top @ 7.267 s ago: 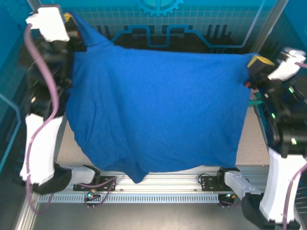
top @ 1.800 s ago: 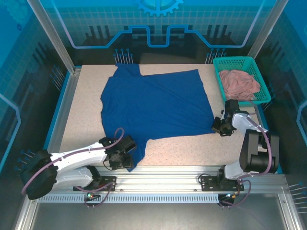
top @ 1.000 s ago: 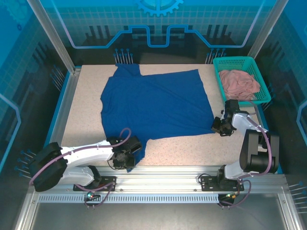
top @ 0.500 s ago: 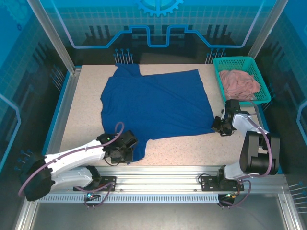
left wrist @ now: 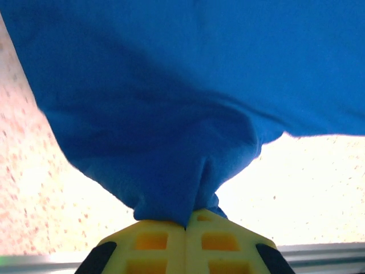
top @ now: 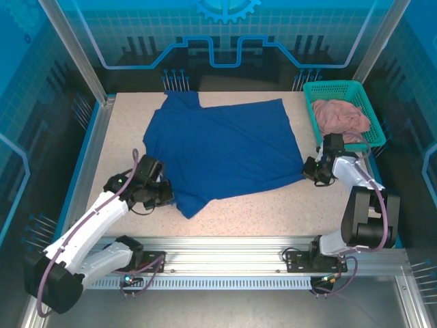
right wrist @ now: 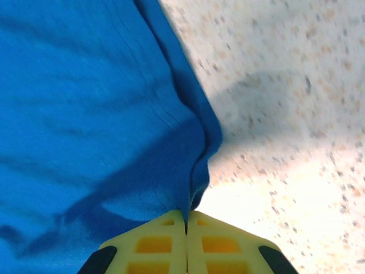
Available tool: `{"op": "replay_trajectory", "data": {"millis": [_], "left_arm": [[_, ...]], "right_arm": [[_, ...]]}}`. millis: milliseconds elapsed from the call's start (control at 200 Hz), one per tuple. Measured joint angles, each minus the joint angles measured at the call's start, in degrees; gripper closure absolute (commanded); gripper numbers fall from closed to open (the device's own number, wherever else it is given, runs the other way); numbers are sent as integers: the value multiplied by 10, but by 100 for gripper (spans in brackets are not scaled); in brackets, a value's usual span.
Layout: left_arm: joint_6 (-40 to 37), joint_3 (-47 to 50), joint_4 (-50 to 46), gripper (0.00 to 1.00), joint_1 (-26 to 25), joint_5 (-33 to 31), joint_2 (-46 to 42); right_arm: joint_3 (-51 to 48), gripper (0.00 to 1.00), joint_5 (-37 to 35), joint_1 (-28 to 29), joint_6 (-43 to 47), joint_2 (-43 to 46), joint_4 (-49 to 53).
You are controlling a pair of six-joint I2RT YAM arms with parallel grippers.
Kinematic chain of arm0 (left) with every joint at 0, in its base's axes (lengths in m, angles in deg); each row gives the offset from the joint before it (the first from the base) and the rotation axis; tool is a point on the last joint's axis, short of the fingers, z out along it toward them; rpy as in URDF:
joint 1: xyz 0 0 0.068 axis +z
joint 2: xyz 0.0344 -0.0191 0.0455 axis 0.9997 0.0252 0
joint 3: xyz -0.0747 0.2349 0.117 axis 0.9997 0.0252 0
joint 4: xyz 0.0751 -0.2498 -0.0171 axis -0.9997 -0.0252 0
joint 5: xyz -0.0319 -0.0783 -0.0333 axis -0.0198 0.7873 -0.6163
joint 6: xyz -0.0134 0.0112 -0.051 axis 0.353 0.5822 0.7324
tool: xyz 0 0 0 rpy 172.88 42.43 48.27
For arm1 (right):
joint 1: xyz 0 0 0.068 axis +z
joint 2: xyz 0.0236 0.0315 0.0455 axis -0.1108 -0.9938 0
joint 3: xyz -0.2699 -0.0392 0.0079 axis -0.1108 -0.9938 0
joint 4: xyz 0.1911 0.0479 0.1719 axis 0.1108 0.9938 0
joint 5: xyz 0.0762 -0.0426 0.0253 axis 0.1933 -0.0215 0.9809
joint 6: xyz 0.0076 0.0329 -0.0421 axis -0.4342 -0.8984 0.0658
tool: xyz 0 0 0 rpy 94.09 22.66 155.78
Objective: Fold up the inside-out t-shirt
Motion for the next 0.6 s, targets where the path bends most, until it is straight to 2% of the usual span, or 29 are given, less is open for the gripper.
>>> {"op": "replay_trajectory", "data": {"millis": [245, 600], "left_arm": [[-69, -52, 37, 100, 64, 37, 87], [-118, -156, 71, 100, 130, 68, 187]], "right_arm": [[59, 92, 19, 0, -7, -39, -4], [148, 91, 17, 13, -9, -115, -3]]}}
